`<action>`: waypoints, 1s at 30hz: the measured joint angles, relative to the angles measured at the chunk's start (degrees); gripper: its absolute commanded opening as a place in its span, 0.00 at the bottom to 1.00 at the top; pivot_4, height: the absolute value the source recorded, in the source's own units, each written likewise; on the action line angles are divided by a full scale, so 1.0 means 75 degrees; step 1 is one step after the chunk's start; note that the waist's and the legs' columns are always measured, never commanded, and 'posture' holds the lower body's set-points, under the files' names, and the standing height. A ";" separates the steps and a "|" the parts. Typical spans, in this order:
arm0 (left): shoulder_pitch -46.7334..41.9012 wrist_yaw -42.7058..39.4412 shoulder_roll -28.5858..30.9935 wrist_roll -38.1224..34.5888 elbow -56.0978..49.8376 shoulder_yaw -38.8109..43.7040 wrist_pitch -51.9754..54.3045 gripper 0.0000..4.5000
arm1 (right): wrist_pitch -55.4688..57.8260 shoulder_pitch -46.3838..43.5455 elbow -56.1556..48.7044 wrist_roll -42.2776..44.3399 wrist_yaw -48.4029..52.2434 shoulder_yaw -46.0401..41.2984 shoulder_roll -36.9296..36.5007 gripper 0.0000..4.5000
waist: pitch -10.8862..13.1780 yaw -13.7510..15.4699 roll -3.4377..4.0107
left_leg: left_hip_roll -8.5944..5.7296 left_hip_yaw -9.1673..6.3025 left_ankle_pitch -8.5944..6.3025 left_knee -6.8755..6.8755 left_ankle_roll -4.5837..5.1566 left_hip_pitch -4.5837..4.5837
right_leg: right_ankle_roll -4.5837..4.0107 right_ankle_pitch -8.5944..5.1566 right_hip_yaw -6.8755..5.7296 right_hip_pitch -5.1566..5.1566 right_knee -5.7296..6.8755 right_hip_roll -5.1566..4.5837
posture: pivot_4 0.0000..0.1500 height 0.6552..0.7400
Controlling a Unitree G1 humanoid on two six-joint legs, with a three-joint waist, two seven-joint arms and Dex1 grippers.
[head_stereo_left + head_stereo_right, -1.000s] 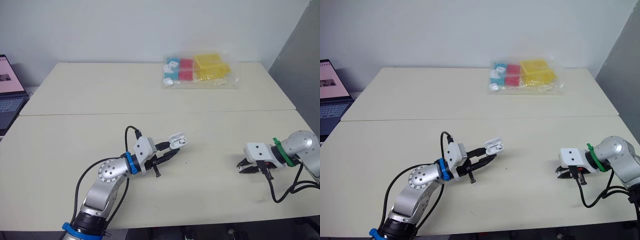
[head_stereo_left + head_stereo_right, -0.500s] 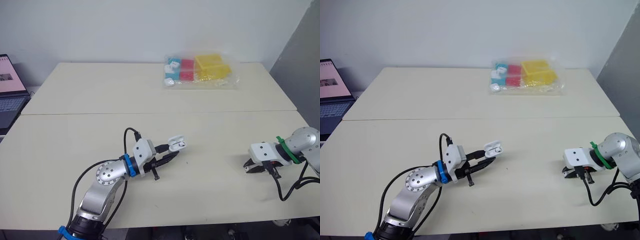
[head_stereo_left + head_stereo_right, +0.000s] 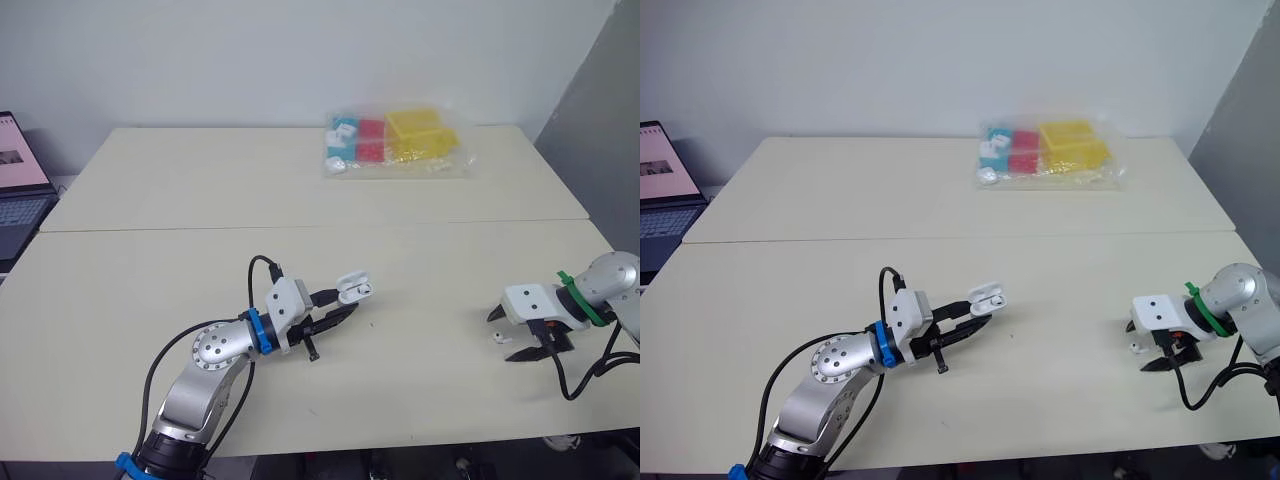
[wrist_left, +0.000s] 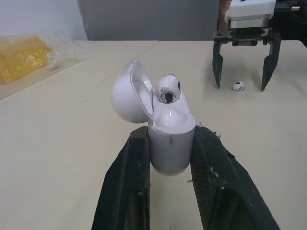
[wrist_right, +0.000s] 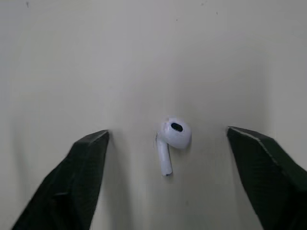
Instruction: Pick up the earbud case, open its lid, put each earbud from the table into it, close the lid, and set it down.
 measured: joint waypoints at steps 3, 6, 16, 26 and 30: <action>-0.0001 0.0012 -0.0025 0.0001 -0.0003 -0.0016 0.0006 0.17 | 0.0410 0.0051 -0.0306 0.0133 -0.0002 -0.0093 -0.0097 1.00 | 0.0001 0.0005 0.0006 | 0.0000 -0.0001 0.0000 -0.0002 -0.0001 -0.0006 | -0.0001 0.0000 -0.0001 -0.0005 0.0001 0.0001 | 1.00 1.00; 0.0027 0.0058 -0.0057 0.0004 -0.0014 -0.0053 0.0006 0.17 | 0.1354 0.0344 -0.1270 0.0434 -0.0023 -0.0462 -0.0646 1.00 | 0.0006 0.0029 0.0025 | -0.0002 -0.0002 0.0000 -0.0006 -0.0001 -0.0016 | -0.0004 -0.0003 -0.0002 -0.0010 -0.0002 -0.0002 | 1.00 1.00; 0.0262 0.0324 -0.0134 0.0028 -0.0085 -0.0158 0.0004 0.17 | 0.5802 0.0907 -0.4299 0.0207 -0.1098 -0.0517 -0.0830 1.00 | 0.0006 0.0034 0.0023 | 0.0000 -0.0007 0.0001 -0.0003 -0.0003 -0.0011 | -0.0004 -0.0004 -0.0009 -0.0009 0.0000 -0.0008 | 1.00 1.00; 0.0257 0.0327 -0.0158 0.0038 -0.0103 -0.0170 0.0004 0.17 | 0.5947 0.0702 -0.3915 -0.0538 -0.1770 0.0261 -0.0625 1.00 | 0.0006 0.0032 0.0023 | -0.0002 -0.0004 0.0000 -0.0005 -0.0003 -0.0019 | -0.0004 -0.0005 -0.0009 -0.0012 -0.0009 -0.0004 | 1.00 1.00; 0.0258 0.0331 -0.0170 0.0040 -0.0104 -0.0176 0.0004 0.17 | 0.5911 0.0653 -0.3784 -0.0537 -0.1786 0.0260 -0.0560 1.00 | 0.0005 0.0024 0.0020 | -0.0002 -0.0004 0.0000 0.0000 -0.0003 -0.0014 | -0.0001 -0.0003 -0.0007 -0.0007 -0.0006 -0.0004 | 1.00 1.00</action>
